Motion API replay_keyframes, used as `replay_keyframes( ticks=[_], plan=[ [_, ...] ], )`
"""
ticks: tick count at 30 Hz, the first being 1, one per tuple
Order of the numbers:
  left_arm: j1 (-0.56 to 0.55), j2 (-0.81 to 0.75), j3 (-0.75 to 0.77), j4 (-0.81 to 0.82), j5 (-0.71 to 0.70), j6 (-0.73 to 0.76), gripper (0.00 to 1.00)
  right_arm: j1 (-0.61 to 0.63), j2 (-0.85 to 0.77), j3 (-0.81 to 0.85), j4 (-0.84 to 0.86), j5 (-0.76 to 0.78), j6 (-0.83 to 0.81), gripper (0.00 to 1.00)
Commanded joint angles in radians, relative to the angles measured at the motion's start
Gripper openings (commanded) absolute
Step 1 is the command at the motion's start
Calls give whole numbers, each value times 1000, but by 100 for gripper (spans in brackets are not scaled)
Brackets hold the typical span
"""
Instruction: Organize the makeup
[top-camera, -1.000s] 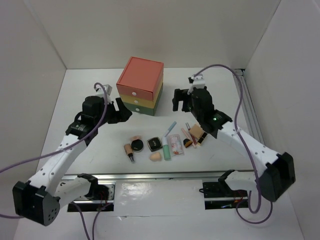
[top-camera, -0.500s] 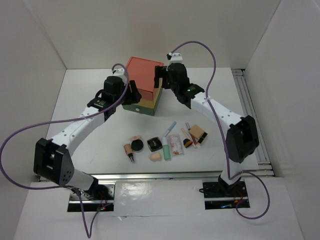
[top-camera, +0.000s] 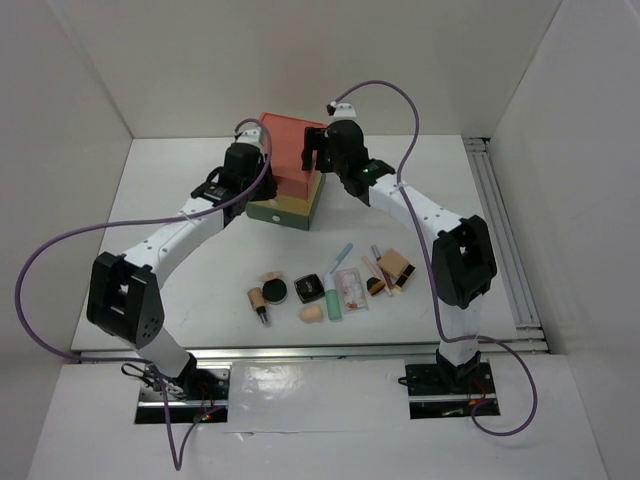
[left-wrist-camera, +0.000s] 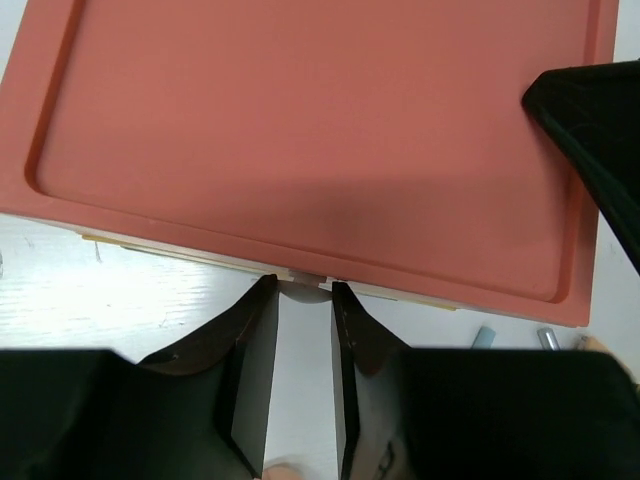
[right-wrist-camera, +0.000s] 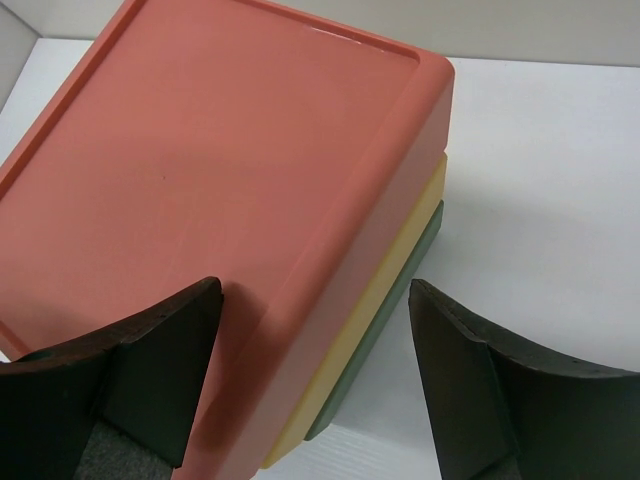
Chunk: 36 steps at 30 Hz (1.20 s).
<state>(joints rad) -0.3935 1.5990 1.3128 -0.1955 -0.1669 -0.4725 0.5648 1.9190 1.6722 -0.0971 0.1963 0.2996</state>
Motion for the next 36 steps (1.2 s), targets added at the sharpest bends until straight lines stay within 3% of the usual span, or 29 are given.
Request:
replay_keyframes(
  ticks=[1, 6, 18, 22, 25, 26, 27, 28, 30, 31, 36],
  plan=[
    [-11, 19, 51, 22, -42, 28, 28, -3, 6, 54, 27, -12, 0, 82],
    [-21, -1, 42, 8, -62, 37, 0, -12, 15, 54, 27, -12, -10, 80],
    [-85, -293, -193, -206, -129, -87, 1, -13, 35, 75, 17, -15, -10, 77],
    [-106, -378, -244, -225, -115, -97, 17, -13, 35, 75, 27, -5, -10, 77],
    [-116, -409, -257, -265, -106, -106, 22, -13, 35, 75, 16, -5, -10, 77],
    [-116, -424, -268, -265, -106, -106, 29, -13, 26, 75, 16, -5, -19, 77],
    [-116, -436, -268, -265, -115, -115, 44, -13, 26, 75, 16, -5, -19, 77],
    [-116, -436, -268, -277, -129, -115, 53, -13, 15, 75, 7, -5, -19, 77],
    [-116, -436, -238, -306, -144, -115, 87, -13, 3, 95, -21, -5, -30, 79],
    [-116, -445, -227, -323, -155, -115, 96, -13, 3, 113, -35, -5, -40, 80],
    [-116, -490, -172, -499, -189, -187, 100, -23, -127, 92, -165, 106, -40, 84]
  ],
)
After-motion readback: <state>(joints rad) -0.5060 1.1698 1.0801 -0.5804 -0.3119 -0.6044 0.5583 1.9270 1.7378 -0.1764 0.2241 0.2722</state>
